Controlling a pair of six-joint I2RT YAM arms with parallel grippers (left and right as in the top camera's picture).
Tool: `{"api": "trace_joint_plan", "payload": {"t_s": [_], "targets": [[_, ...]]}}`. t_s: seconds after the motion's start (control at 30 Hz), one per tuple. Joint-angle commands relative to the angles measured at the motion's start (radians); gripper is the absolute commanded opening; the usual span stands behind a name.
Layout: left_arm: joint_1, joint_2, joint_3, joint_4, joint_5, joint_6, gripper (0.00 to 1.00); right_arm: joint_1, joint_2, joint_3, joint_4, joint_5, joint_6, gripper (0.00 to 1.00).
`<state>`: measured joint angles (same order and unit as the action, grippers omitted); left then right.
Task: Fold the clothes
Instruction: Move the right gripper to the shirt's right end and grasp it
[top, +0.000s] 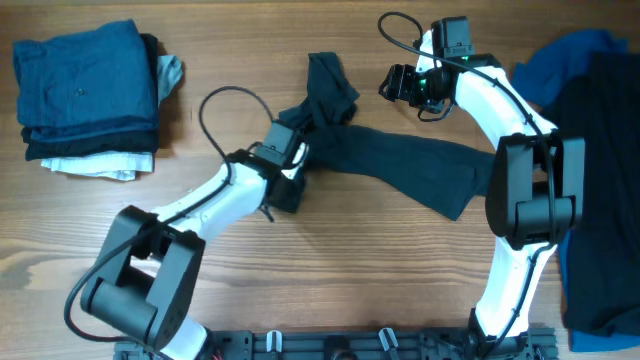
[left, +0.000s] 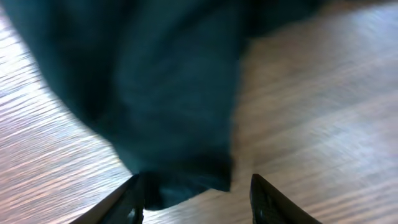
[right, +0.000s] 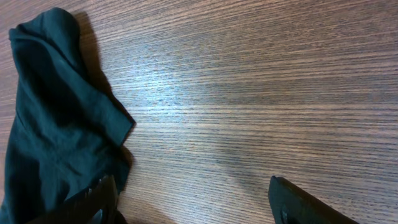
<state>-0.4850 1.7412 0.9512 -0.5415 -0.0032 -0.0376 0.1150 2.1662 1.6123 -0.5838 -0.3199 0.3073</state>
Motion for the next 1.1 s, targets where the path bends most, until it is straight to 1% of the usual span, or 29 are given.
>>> {"api": "trace_joint_plan", "payload": {"t_s": [0.0, 0.17, 0.23, 0.33, 0.37, 0.4, 0.43, 0.5, 0.53, 0.73, 0.83, 0.9, 0.97, 1.0, 1.03, 1.07], "targets": [[-0.024, 0.008, -0.003, -0.014, -0.037, 0.08, 0.54, 0.001, -0.016, 0.006, -0.001, 0.014, -0.019, 0.79], [-0.023, 0.009, -0.003, -0.031, -0.04, 0.079, 0.54, 0.001, -0.016, 0.007, -0.002, 0.014, -0.019, 0.8], [-0.023, 0.01, -0.003, -0.029, -0.04, 0.075, 0.57, 0.001, -0.016, 0.006, -0.005, 0.014, -0.019, 0.8], [-0.023, 0.01, -0.003, -0.006, -0.039, 0.032, 0.59, 0.001, -0.016, 0.007, -0.005, 0.014, -0.019, 0.8], [-0.024, 0.01, -0.004, 0.002, -0.039, 0.033, 0.57, 0.001, -0.016, 0.007, -0.005, 0.014, -0.019, 0.8], [-0.023, 0.01, -0.006, 0.009, -0.039, 0.034, 0.54, 0.001, -0.016, 0.006, -0.005, 0.014, -0.019, 0.8], [-0.023, 0.01, -0.014, 0.024, -0.039, 0.034, 0.52, 0.001, -0.016, 0.006, -0.005, 0.014, -0.019, 0.8], [-0.023, 0.01, -0.038, 0.055, -0.04, 0.034, 0.45, 0.001, -0.016, 0.007, -0.005, 0.014, -0.019, 0.8], [-0.023, 0.01, -0.055, 0.069, -0.04, 0.034, 0.44, 0.001, -0.016, 0.007, -0.006, 0.014, -0.019, 0.8], [-0.023, 0.01, -0.087, 0.078, -0.04, 0.034, 0.49, 0.001, -0.016, 0.006, -0.005, 0.014, -0.019, 0.8], [-0.023, 0.01, -0.087, 0.067, -0.048, 0.034, 0.49, 0.001, -0.016, 0.007, -0.005, 0.014, -0.019, 0.8], [-0.023, 0.01, -0.087, 0.05, -0.093, 0.033, 0.48, 0.001, -0.016, 0.007, -0.005, 0.014, -0.019, 0.8], [-0.023, 0.01, -0.087, 0.04, -0.135, 0.033, 0.45, 0.001, -0.016, 0.007, -0.009, 0.017, -0.019, 0.8], [-0.023, 0.01, -0.087, 0.04, -0.141, 0.033, 0.41, 0.001, -0.016, 0.007, -0.012, 0.018, -0.019, 0.8], [-0.023, 0.01, -0.087, 0.041, -0.14, 0.032, 0.35, 0.001, -0.016, 0.007, -0.016, 0.027, -0.018, 0.8], [-0.023, 0.01, -0.087, 0.04, -0.14, 0.03, 0.33, -0.001, -0.017, 0.007, -0.02, 0.04, -0.018, 0.8]]}}
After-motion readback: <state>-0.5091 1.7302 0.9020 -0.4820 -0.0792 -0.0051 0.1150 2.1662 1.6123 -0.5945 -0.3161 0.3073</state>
